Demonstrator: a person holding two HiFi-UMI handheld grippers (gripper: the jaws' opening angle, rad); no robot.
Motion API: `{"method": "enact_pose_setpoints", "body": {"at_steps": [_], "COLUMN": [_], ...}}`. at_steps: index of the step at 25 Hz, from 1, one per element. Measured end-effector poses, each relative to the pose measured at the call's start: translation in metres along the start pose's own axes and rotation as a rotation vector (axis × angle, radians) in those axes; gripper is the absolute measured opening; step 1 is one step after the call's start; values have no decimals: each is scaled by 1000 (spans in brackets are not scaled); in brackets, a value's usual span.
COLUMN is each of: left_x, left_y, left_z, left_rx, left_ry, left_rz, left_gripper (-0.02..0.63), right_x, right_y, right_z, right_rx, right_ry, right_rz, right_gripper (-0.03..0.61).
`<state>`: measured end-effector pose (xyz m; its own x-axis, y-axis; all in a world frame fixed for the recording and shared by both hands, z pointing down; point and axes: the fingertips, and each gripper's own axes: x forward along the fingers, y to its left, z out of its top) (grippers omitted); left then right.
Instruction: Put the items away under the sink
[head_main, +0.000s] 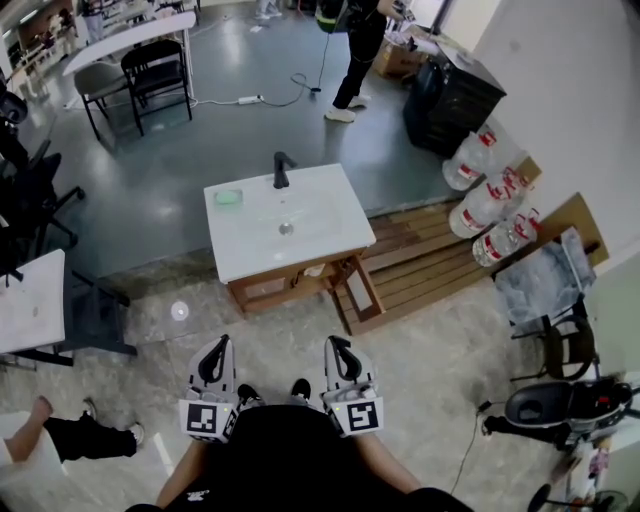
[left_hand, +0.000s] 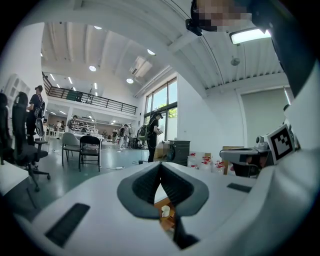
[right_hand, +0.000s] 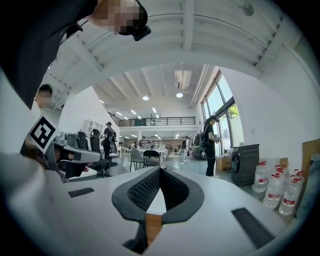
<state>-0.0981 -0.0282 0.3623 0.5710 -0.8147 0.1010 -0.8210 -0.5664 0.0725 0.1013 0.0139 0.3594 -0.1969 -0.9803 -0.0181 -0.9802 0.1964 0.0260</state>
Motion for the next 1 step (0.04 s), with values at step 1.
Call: {"method": "enact_pose_setpoints", "body": {"at_steps": [1], "left_x": [0], "left_y": [-1], "left_z": [0], "left_rx": [-1], "left_ry": [1], "left_rz": [2], "left_gripper": [6], "right_x": [-1], "right_y": [0], "right_z": [0], "right_rx": [0], "right_ry": [2], "right_rz": [0], "right_gripper": [11]}}
